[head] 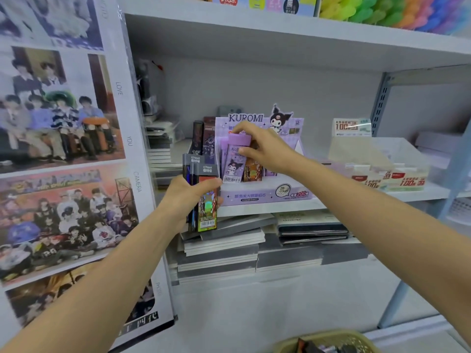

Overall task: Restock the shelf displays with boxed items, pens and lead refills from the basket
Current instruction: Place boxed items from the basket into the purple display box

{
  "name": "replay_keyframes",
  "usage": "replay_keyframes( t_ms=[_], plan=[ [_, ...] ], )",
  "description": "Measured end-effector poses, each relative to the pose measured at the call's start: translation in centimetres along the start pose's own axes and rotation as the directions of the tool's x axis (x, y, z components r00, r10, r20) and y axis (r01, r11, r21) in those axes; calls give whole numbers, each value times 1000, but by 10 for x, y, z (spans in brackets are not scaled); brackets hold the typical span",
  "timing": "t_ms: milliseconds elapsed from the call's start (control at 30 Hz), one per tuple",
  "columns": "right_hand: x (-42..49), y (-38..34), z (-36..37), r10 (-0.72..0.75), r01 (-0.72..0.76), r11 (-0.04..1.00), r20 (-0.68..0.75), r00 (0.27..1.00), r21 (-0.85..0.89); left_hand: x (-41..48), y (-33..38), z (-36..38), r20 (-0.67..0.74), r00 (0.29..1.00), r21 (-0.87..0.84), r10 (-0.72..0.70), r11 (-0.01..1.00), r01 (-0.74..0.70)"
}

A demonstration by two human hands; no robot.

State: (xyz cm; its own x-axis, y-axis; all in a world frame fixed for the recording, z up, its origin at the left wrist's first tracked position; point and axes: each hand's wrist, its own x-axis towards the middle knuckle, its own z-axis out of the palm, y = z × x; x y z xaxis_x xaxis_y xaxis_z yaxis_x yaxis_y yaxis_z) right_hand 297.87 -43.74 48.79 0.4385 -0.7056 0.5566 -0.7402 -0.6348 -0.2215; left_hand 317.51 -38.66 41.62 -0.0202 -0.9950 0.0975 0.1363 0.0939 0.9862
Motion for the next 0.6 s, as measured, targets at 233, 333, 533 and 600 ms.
replay_keyframes(
  t_ms=[233,333,533,600],
  plan=[
    [8,7,3,-63,57,991,-42,997,-123,-2,3,-2,19,1000,-5,3,1000,-3],
    [7,8,12,-116,95,985,-139,983,-147,-2,5,-5,31,999,0,13,1000,-13],
    [2,9,27,-84,69,996,-282,956,-64,1,8,1,63,998,-3,26,1000,-26],
    [-2,11,29,-91,68,993,-276,957,-95,1,9,4,85,996,2,30,1000,-31]
  ],
)
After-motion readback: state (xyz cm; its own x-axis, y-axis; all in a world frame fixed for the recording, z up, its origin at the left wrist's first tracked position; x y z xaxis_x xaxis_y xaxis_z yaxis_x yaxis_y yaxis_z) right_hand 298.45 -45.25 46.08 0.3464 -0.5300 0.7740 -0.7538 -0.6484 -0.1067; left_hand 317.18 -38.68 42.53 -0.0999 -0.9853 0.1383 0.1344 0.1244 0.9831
